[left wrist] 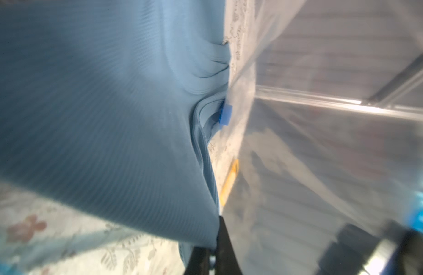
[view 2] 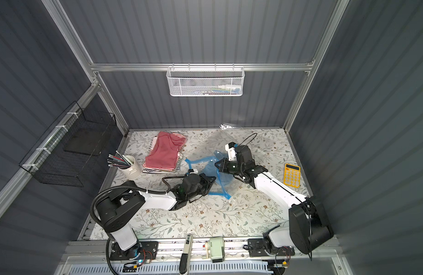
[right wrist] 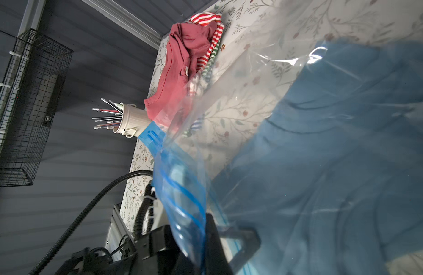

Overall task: Take the tank top out of the vacuum bag
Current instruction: Take out the tank top from the vacuum bag.

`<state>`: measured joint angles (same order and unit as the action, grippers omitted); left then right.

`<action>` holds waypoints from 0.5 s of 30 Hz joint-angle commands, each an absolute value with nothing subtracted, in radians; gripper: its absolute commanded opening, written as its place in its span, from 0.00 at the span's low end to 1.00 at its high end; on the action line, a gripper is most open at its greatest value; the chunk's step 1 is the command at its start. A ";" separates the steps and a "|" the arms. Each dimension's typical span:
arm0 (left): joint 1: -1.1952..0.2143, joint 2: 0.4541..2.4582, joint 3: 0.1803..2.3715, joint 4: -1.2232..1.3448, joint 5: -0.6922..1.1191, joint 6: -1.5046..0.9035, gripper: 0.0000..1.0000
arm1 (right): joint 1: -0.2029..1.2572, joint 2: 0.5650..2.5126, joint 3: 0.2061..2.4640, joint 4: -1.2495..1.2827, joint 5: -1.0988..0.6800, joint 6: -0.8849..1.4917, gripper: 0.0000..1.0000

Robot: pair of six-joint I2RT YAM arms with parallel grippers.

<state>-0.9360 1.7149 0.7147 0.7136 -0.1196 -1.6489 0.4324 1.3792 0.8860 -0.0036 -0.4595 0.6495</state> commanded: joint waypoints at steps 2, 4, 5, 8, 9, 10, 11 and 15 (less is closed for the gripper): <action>-0.937 1.621 0.590 0.665 -0.147 -1.662 0.00 | 0.423 1.377 0.872 -0.017 -0.444 0.631 0.00; -0.937 1.612 0.548 0.689 -0.155 -1.675 0.00 | 0.420 1.386 0.870 -0.011 -0.449 0.636 0.00; -0.936 1.613 0.540 0.697 -0.151 -1.675 0.00 | 0.419 1.391 0.870 -0.006 -0.457 0.639 0.00; -0.938 1.632 0.538 0.708 -0.141 -1.683 0.00 | 0.420 1.400 0.871 0.007 -0.475 0.648 0.00; -0.939 1.639 0.538 0.711 -0.140 -1.688 0.00 | 0.419 1.401 0.874 0.006 -0.476 0.648 0.00; -0.939 1.645 0.538 0.715 -0.143 -1.692 0.00 | 0.420 1.398 0.874 0.005 -0.476 0.647 0.00; -0.939 1.650 0.541 0.716 -0.143 -1.691 0.05 | 0.420 1.396 0.874 0.003 -0.474 0.646 0.00; -0.940 1.670 0.554 0.696 -0.136 -1.682 0.31 | 0.419 1.387 0.872 0.001 -0.471 0.643 0.00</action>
